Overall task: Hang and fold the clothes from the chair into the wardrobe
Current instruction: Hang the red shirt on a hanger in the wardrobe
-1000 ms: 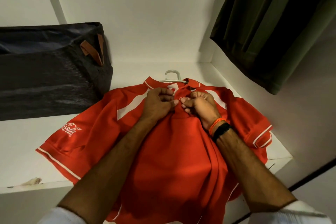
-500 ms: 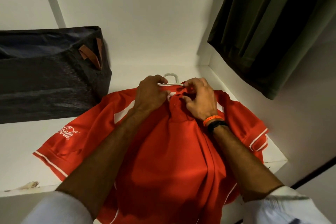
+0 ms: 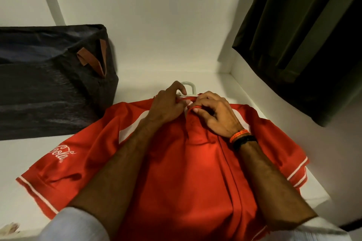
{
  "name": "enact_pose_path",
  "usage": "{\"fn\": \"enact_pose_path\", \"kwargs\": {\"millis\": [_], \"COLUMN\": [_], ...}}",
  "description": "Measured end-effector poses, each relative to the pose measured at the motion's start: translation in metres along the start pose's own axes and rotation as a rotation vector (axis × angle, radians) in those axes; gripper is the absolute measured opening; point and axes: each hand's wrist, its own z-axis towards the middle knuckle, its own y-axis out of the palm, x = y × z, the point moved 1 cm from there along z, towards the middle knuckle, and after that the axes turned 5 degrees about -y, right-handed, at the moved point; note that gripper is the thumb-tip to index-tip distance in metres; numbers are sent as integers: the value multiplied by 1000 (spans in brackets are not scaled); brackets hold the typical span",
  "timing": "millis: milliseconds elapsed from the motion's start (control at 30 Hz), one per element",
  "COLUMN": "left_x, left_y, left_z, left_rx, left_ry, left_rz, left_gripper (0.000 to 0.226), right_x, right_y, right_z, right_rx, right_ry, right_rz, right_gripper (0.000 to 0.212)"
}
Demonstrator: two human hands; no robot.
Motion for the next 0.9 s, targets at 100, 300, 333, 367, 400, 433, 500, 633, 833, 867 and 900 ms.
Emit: {"fn": "enact_pose_path", "kwargs": {"millis": [100,300,333,367,400,433,500,633,833,867,900], "left_x": [7,0,0,0,0,1,2,1,6,8,8], "left_y": [-4,-1,-1,-1,-1,-1,-1,-2,-5,-6,-8], "left_z": [2,8,9,10,10,10,10,9,7,7,7], "left_rx": [-5,-46,-51,-63,-78,-92,-112,-156,-204,-210,-215], "left_ry": [39,-26,-40,-53,-64,-68,-80,-110,-200,-221,-245], "left_rz": [-34,-115,-125,-144,-160,-166,-163,-226,-334,-353,-376], "left_gripper": [11,10,13,16,18,18,18,16,12,13,17], "right_x": [-2,-2,-1,-1,-2,-2,-3,-8,-11,-11,-10], "right_y": [0,7,7,8,9,9,9,8,4,3,3], "right_z": [1,8,8,9,9,9,8,7,5,5,5], "right_rx": [-7,-20,-2,11,23,39,80,118,105,98,90], "right_ry": [-27,12,12,7,4,-2,-5,3,18,27,35], "right_rz": [-68,-101,-103,-111,-117,-116,-110,-121,-156,-157,-153], "right_gripper": [16,15,13,12,11,11,14,21,24,24,23]}}
